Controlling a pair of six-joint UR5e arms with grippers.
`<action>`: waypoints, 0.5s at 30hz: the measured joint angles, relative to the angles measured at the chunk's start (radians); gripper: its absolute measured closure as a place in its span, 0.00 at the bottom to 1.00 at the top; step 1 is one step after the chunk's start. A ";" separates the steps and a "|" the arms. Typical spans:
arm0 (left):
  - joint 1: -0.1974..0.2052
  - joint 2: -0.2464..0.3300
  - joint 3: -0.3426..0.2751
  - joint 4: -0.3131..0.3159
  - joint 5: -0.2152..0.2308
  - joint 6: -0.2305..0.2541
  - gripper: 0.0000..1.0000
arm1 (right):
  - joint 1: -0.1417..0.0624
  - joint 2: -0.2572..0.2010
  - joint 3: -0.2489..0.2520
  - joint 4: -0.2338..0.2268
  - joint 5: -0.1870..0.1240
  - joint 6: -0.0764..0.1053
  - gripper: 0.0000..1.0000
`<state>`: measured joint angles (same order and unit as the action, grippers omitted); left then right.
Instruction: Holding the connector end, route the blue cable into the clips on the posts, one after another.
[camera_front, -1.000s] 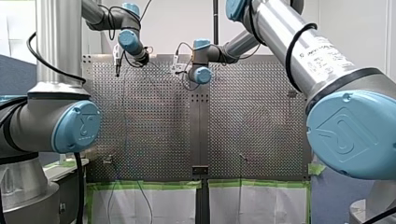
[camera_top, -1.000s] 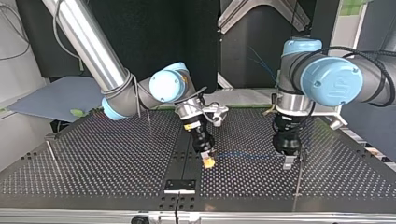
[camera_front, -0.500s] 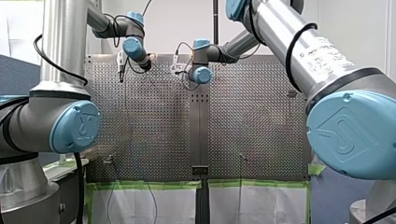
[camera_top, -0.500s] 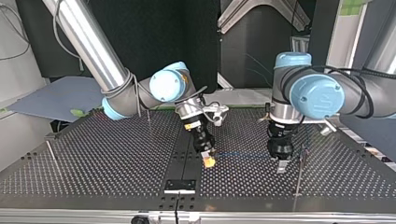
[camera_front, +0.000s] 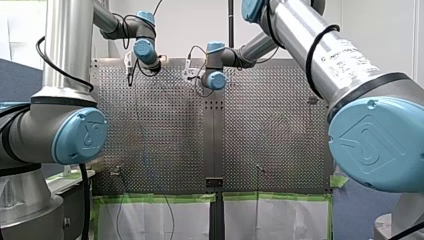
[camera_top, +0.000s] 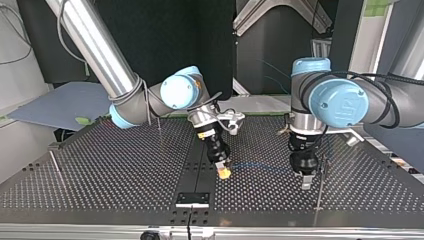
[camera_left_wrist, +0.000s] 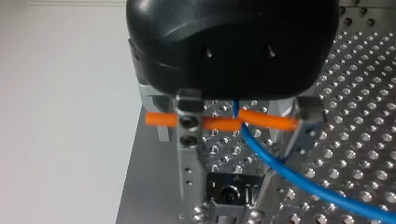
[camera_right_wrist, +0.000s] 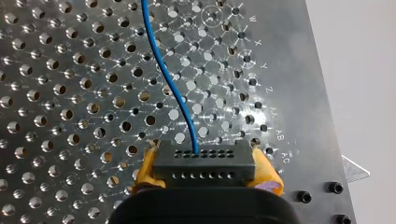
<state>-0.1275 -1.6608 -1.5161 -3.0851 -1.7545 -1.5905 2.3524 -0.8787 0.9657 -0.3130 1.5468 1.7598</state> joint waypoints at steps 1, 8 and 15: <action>-0.001 0.000 0.000 0.000 -0.003 0.001 0.00 | 0.000 0.000 0.000 0.001 0.000 0.000 1.00; -0.010 0.002 0.000 0.003 -0.017 0.021 0.16 | 0.000 0.000 0.000 0.004 0.000 0.000 1.00; -0.022 0.003 0.000 0.018 -0.050 0.028 0.84 | -0.001 0.000 0.000 0.006 0.000 0.000 1.00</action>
<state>-0.1495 -1.6576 -1.5164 -3.0672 -1.8040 -1.5625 2.3516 -0.8786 0.9659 -0.3073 1.5464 1.7599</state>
